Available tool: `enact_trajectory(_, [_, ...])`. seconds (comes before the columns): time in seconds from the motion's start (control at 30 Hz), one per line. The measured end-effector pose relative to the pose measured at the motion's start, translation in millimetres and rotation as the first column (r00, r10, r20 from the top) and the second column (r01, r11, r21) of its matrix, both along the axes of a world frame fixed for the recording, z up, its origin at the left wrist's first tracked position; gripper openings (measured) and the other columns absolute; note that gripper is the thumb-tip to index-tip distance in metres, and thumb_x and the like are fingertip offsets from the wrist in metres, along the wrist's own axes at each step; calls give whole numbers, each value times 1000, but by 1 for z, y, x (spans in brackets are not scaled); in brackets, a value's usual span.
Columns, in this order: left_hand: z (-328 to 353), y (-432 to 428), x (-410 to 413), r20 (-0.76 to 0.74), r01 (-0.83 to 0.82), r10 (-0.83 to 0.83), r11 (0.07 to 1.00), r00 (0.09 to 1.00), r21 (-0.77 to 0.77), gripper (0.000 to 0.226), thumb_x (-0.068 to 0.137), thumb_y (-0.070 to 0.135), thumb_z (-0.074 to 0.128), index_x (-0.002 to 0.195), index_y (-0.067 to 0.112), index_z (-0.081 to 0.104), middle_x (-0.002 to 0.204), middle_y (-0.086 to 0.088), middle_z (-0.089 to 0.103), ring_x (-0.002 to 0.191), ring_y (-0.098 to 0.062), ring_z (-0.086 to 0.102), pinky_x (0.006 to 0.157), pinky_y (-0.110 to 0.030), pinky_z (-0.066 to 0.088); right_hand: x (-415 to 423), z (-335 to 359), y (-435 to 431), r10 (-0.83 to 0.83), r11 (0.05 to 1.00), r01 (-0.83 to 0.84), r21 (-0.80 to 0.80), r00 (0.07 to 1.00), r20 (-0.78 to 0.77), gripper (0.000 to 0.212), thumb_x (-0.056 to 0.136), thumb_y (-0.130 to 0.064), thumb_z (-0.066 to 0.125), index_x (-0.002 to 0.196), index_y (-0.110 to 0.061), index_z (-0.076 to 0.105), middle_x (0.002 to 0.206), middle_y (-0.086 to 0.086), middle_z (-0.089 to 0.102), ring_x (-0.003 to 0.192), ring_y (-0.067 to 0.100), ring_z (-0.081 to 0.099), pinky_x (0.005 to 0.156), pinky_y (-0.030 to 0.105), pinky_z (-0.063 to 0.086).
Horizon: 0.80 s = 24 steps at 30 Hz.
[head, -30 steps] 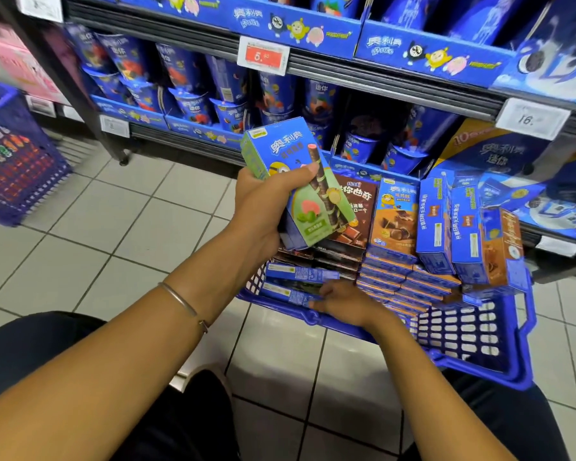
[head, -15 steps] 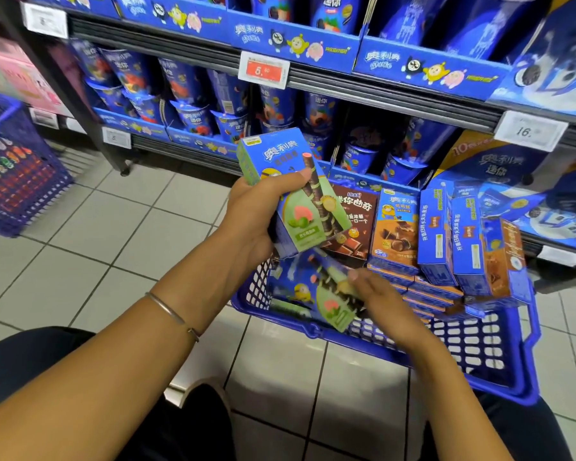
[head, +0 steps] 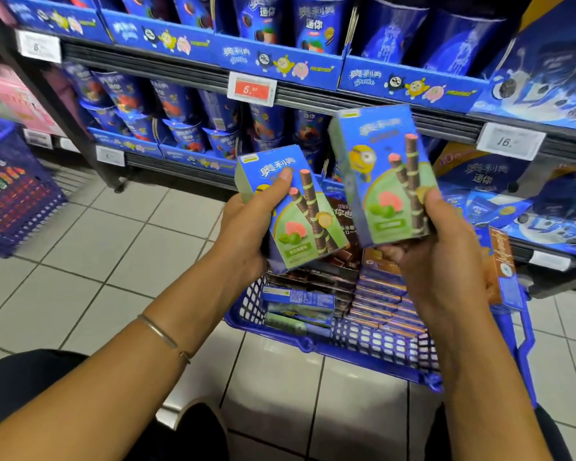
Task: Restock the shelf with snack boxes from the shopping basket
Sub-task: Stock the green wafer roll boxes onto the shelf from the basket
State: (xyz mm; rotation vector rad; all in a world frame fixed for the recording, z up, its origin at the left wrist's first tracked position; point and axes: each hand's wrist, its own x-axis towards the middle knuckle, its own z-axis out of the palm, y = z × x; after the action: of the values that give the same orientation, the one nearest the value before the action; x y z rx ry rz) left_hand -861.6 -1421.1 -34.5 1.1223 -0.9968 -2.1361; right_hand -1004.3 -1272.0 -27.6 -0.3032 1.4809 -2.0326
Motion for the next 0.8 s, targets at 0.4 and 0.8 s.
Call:
enact_trajectory(0.4, [6,7,-1,20,43,-41,988,999,-146,99,70,73,76,144,13,51,125,-9,76,109,-31,77,94,-54,62,41,-16,-26,302,911,-209,356,925,-229,36,94,-53,52,103,-21,65,101,0,73,93,15,72,83,45,62])
enact_trajectory(0.8, [23,-23,14,-260,25,-41,997,965,-68,20,101,31,60,103,16,73,106,-10,78,100,-32,74,101,-55,58,39,-141,-2,756,363,-287,886,647,-101,28,95,-35,66,117,-17,66,111,15,72,92,29,67,86,43,56])
